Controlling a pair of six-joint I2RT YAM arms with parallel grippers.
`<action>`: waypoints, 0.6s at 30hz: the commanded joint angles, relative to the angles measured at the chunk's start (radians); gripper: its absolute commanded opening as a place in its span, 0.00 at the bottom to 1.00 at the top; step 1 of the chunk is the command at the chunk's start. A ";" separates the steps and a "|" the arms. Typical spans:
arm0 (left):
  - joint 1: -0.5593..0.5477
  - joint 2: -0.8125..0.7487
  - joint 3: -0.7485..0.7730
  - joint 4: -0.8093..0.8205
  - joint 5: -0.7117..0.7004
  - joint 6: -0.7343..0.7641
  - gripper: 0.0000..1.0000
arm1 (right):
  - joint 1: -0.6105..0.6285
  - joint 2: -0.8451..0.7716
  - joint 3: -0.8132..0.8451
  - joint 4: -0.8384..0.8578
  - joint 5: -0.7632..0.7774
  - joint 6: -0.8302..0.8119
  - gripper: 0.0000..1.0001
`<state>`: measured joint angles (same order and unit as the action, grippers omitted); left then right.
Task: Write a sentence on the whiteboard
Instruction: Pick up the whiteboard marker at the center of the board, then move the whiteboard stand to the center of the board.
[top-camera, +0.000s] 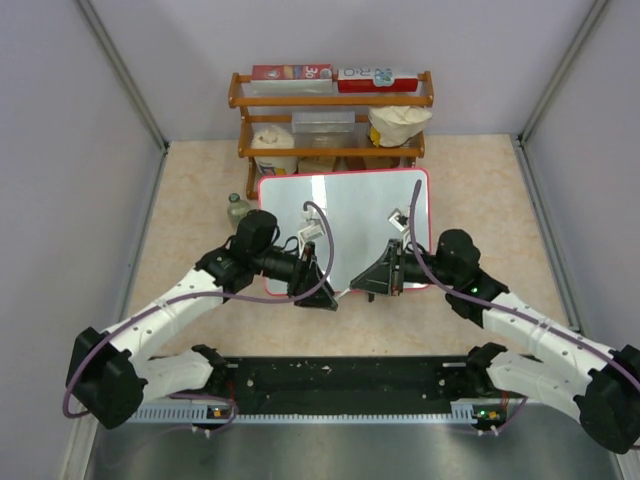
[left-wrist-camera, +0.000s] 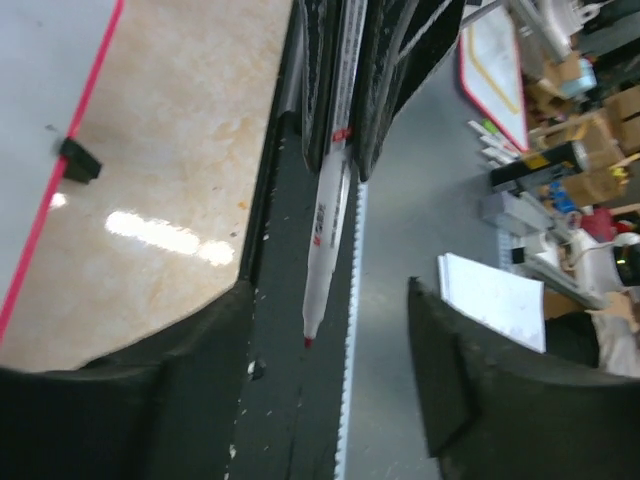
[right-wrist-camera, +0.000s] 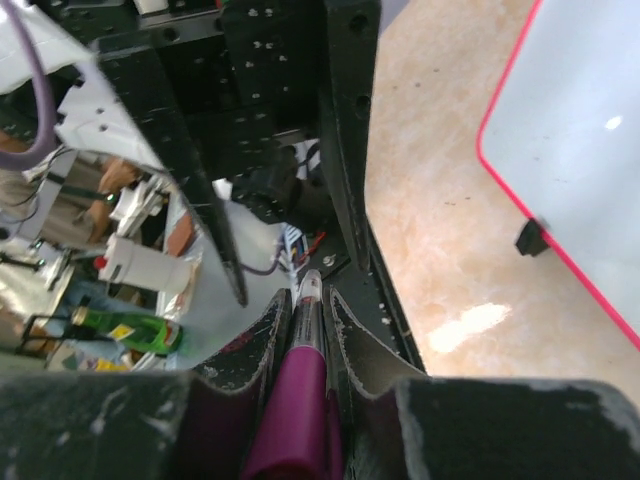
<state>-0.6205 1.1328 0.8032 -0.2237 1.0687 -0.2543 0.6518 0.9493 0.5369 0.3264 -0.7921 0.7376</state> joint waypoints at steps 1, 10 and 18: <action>0.005 -0.088 0.024 -0.046 -0.188 0.017 0.73 | 0.014 -0.069 0.017 -0.119 0.161 -0.083 0.00; 0.007 -0.290 -0.136 0.013 -0.801 -0.204 0.99 | 0.011 -0.244 -0.044 -0.246 0.493 -0.142 0.00; 0.005 -0.346 -0.272 -0.003 -1.059 -0.292 0.93 | -0.011 -0.314 -0.040 -0.383 0.659 -0.133 0.00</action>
<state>-0.6159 0.7834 0.5739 -0.2371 0.1852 -0.4664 0.6506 0.6594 0.4904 0.0139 -0.2474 0.6197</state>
